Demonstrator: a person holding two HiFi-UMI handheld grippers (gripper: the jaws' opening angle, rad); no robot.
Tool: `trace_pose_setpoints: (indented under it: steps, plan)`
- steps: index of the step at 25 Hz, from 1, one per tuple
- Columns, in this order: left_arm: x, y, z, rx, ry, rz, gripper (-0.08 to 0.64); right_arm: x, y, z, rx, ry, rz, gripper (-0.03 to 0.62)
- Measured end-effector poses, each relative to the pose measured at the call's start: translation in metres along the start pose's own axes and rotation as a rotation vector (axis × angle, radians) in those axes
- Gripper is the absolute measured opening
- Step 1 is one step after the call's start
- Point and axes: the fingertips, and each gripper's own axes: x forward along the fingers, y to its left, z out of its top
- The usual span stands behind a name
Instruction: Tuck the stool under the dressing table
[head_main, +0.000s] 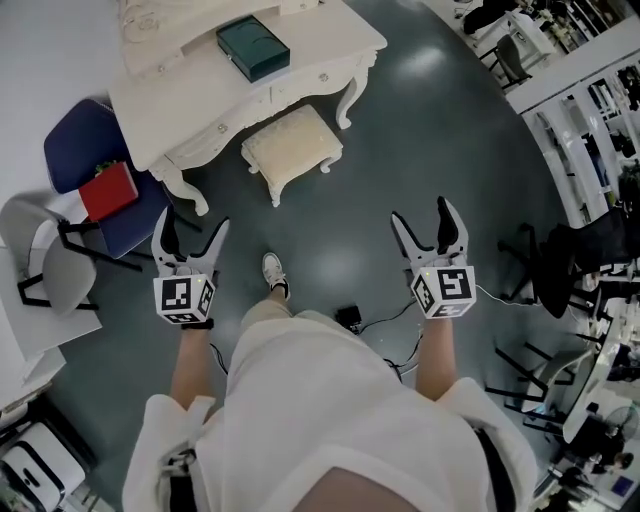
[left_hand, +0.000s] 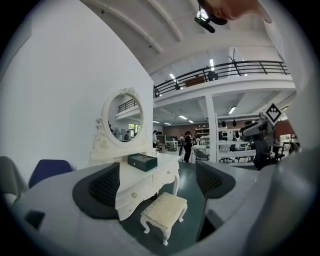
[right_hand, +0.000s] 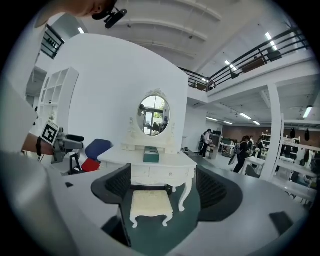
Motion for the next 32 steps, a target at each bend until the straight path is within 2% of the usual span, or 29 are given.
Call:
trace_pose_setpoints:
  steps: [4, 8, 12, 17, 21, 24, 32]
  plan:
    - [0.058, 0.029, 0.001, 0.007, 0.009, -0.022, 0.474, 0.056, -0.012, 0.026, -0.02, 0.005, -0.027, 0.396]
    - [0.103, 0.046, -0.002, 0.014, 0.031, -0.064, 0.474, 0.094, -0.012, 0.029, -0.002, 0.026, -0.042, 0.414]
    - [0.133, 0.045, -0.008, -0.009, 0.049, -0.082, 0.474, 0.118, -0.019, 0.021, 0.016, 0.06, -0.034, 0.414]
    - [0.167, 0.031, -0.011, -0.012, 0.076, -0.079, 0.474, 0.152, -0.05, 0.015, 0.026, 0.065, -0.015, 0.42]
    - [0.19, 0.026, -0.011, 0.019, 0.1, -0.035, 0.474, 0.186, -0.071, -0.003, 0.034, 0.091, 0.055, 0.42]
    - [0.203, 0.019, -0.017, 0.026, 0.131, -0.009, 0.474, 0.214, -0.083, -0.022, -0.003, 0.14, 0.117, 0.42]
    - [0.236, 0.019, -0.061, 0.004, 0.206, 0.063, 0.474, 0.279, -0.081, -0.07, -0.084, 0.233, 0.28, 0.42]
